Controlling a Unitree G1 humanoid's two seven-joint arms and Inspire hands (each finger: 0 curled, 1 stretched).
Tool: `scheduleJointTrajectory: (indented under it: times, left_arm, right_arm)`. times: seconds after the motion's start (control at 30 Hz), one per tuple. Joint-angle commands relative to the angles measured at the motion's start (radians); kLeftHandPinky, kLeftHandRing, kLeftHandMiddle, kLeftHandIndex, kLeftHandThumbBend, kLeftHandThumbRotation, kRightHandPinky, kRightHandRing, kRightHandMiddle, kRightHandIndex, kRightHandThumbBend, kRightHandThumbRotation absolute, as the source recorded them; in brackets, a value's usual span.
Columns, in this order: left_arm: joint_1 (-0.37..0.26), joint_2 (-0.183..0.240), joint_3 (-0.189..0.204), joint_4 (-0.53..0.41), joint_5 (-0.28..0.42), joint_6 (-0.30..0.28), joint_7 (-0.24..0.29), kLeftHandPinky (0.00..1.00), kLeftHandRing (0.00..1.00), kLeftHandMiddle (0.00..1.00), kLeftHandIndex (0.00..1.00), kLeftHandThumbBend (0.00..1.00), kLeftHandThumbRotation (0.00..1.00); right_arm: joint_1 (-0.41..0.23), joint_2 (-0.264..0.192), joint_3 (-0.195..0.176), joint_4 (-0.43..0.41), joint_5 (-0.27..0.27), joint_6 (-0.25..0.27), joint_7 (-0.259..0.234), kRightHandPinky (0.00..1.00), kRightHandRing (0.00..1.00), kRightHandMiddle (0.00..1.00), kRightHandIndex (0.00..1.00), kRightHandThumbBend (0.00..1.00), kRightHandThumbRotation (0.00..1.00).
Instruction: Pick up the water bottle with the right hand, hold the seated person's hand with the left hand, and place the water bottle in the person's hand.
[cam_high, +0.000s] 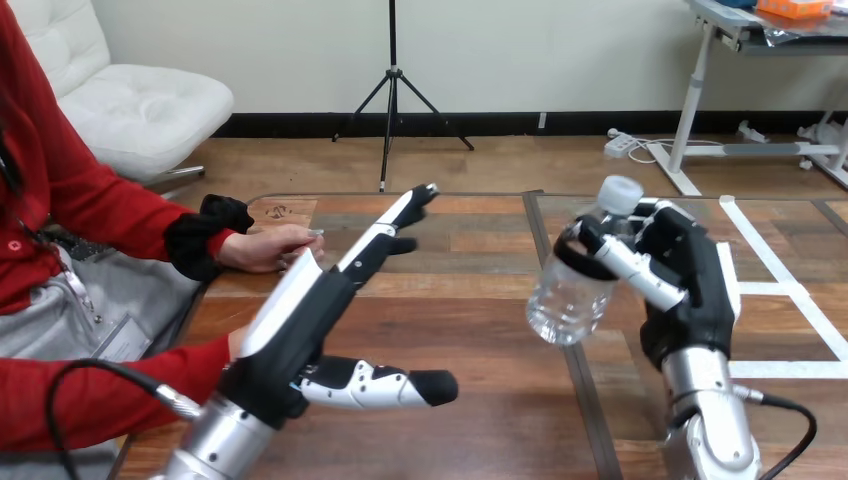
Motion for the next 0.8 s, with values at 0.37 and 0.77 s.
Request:
scheduleJointTrajectory:
  times: [0.37,0.77]
  left_arm:
    - [-0.023,0.198,0.094,-0.231,0.033,0.137,-0.016,0.87,0.97,1.00,1.00,1.00,0.57]
    - [-0.034,0.325,0.135,-0.251,0.070,0.181,-0.036,0.84,0.94,0.97,0.99,1.00,0.53]
  right_arm:
    - [0.005,0.015,0.058,-0.289,0.033,0.026,0.044,0.28,0.33,0.42,0.41,0.77,0.00]
    - [0.045,0.013,0.087,-0.361,0.035,0.054,0.070,0.27,0.32,0.41,0.42,0.76,0.00]
